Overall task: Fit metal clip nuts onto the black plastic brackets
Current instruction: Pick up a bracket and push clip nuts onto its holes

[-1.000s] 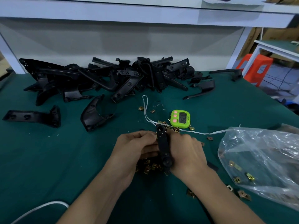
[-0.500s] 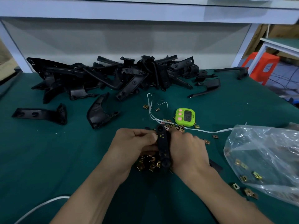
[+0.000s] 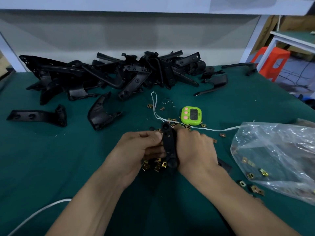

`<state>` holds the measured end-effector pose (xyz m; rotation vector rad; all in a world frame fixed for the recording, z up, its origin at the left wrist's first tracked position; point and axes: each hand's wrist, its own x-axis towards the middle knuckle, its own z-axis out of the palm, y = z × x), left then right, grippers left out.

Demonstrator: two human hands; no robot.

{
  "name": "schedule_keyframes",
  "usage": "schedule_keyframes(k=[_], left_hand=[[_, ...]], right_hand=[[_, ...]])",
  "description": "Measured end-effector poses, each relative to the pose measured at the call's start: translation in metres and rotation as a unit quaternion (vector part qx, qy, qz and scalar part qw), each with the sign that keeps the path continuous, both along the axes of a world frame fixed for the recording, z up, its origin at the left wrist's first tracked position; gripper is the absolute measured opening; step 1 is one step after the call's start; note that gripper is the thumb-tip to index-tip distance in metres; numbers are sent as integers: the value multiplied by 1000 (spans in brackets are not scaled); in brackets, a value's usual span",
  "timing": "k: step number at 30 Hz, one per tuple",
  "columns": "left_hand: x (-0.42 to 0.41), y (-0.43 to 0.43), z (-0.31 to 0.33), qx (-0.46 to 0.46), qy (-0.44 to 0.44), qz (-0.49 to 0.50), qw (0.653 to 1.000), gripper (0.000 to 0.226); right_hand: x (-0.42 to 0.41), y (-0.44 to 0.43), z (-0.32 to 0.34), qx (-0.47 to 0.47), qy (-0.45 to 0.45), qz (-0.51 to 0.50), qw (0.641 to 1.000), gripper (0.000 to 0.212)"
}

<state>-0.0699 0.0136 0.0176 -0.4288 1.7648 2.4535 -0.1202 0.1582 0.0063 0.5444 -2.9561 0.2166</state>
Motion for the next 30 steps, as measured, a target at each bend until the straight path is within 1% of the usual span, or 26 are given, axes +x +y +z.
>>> schedule_keyframes(k=[2,6,10,13,18,25,30], left_hand=[[0,-2,1,15,4,-18,1000,22],[0,-2,2,22,-12,-37,999,17],[0,-2,3,-10,-26,-29,999,21],[2,-4,6,-46,-31,-23,998,19],[5,-13,15,-59,-47,-22,997,24],[8,-19,20,-87,-78,-24,993,28],[9,-13,19,-105,-61,-5,993,18]], right_hand=[[0,1,1,-7,10,-3,1000,33],[-1,4,3,-1,4,8,1000,33],[-3,7,6,7,11,9,1000,31],[-1,4,5,20,21,3,1000,34],[4,-4,-1,18,24,19,999,38],[8,-8,1,46,50,13,998,38],[6,-6,-5,50,28,11,998,41]])
